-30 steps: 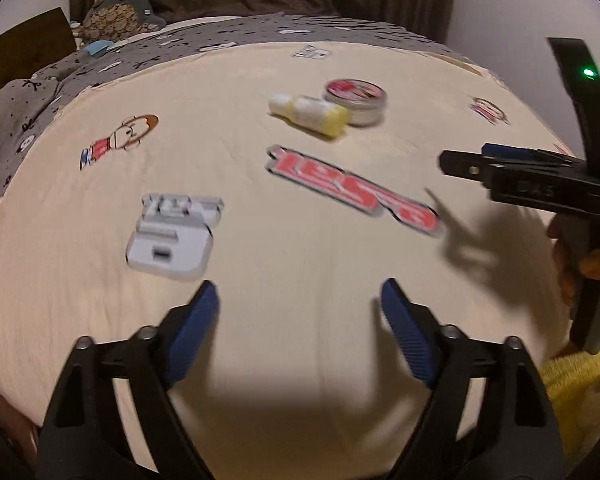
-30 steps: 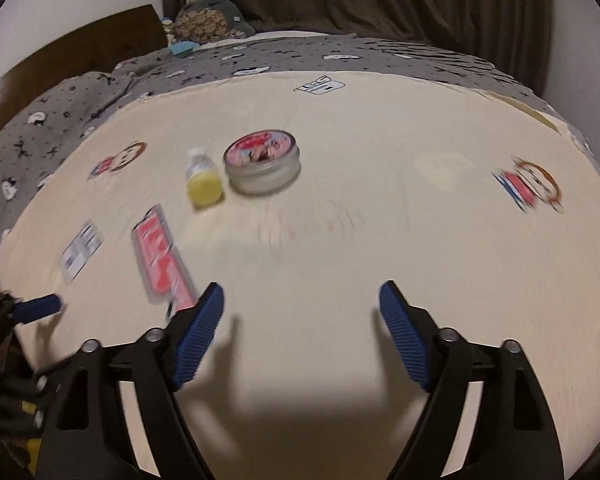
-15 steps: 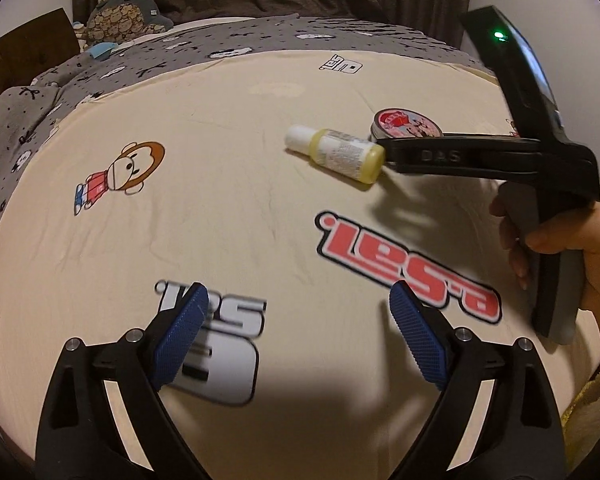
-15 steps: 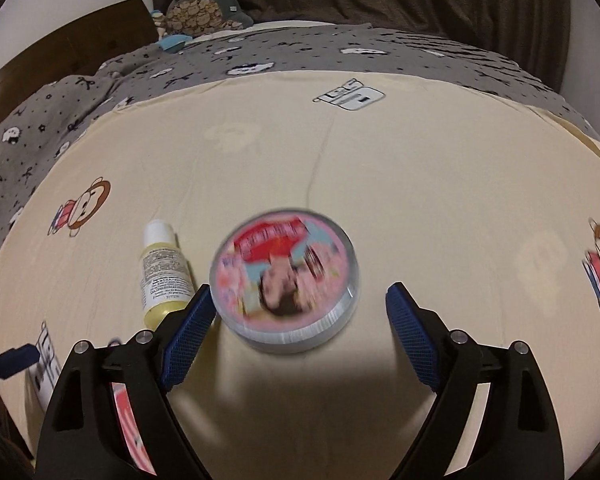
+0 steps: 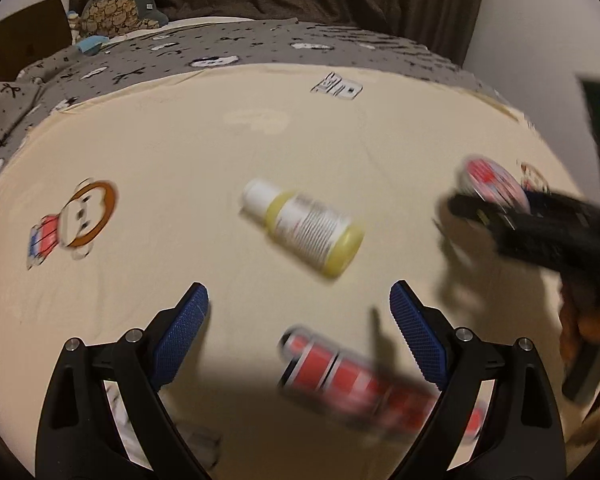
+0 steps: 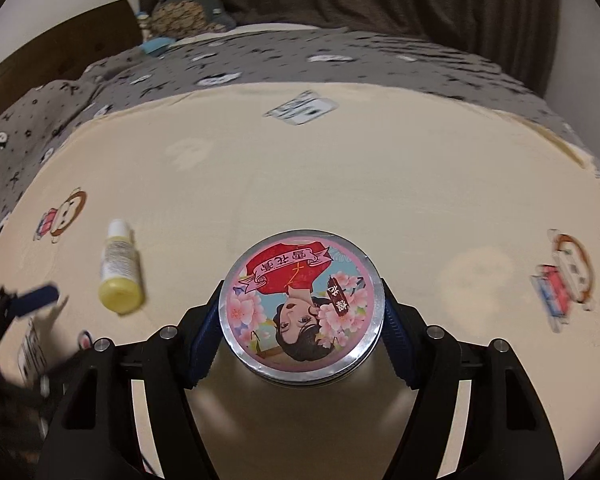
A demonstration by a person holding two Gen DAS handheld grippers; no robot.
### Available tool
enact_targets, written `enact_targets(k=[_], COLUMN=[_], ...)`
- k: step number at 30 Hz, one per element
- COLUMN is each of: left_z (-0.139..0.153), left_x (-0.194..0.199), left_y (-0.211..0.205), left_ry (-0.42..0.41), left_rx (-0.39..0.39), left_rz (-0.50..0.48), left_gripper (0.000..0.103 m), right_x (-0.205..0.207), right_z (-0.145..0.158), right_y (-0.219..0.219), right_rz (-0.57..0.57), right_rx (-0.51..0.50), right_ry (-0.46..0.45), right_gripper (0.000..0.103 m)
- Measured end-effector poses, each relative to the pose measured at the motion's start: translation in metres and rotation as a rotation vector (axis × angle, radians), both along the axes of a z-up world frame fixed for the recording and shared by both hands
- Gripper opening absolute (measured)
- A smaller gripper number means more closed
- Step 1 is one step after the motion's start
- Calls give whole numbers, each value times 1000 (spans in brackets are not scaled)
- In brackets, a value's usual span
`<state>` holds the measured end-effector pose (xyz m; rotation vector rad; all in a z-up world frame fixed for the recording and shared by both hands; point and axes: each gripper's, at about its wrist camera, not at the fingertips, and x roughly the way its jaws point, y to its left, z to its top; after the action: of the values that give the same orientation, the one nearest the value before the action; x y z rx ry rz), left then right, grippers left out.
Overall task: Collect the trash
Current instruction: 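Grasp the pink round tin with the right gripper while the left grasps the small yellow bottle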
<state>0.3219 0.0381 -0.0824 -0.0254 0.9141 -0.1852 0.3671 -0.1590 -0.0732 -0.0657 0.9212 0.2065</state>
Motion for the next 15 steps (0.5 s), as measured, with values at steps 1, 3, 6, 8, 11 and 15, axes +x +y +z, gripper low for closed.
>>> enact_targets(k=[1, 3, 6, 8, 11, 15], left_z=[1, 0, -2, -7, -17, -14], left_x=[5, 19, 40, 53, 62, 53], left_y=[-3, -11, -17, -21, -26, -24], left_ry=[1, 16, 38, 65, 101, 87], left_rx=[-3, -8, 0, 6, 41, 49], left_rz=[3, 10, 44, 55, 63, 51], left_gripper=[87, 87, 87, 84, 58, 35], right_x=[-4, -12, -25, -32, -38, -45], right_z=[2, 4, 6, 9, 10, 12], right_y=[-7, -18, -32, -39, -46, -51], right_rz=[-1, 2, 19, 19, 16, 16], right_rx=[-1, 4, 24, 30, 33, 34], right_ry=[-7, -16, -26, -33, -32, -30], right_gripper=[71, 71, 71, 71, 71, 71])
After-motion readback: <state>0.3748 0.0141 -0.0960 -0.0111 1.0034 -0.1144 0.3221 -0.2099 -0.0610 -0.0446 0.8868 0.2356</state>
